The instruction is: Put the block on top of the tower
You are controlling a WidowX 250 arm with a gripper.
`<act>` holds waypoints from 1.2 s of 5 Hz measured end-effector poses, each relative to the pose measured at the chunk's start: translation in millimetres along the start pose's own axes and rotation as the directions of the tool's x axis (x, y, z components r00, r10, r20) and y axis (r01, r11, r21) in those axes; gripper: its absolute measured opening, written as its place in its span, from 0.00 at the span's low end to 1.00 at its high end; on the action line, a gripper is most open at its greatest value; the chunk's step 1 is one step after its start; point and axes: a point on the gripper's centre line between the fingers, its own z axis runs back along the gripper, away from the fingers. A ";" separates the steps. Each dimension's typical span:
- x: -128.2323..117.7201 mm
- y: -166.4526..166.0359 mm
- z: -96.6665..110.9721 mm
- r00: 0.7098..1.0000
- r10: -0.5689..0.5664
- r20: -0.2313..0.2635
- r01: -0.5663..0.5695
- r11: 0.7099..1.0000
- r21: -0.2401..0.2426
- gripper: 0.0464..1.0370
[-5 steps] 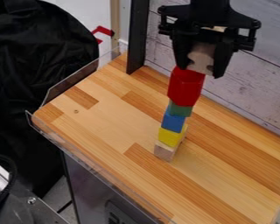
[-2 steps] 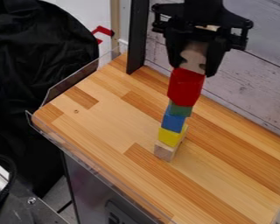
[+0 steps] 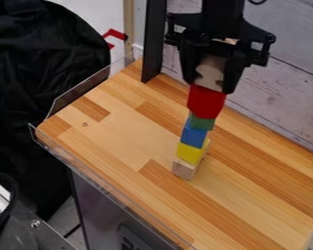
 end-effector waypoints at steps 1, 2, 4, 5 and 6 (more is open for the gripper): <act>-1.8 0.8 -1.3 1.000 0.005 -0.006 -0.005 1.000 0.002 0.58; -3.0 0.6 -1.3 1.000 0.015 -0.012 -0.015 1.000 0.003 0.65; -7.1 -2.6 7.2 1.000 0.017 -0.013 -0.017 0.999 -0.031 0.96; -9.1 -3.4 24.1 0.999 0.030 0.026 -0.028 0.997 -0.073 0.96; -11.4 -1.0 53.5 0.996 0.033 0.088 -0.023 0.994 -0.105 0.96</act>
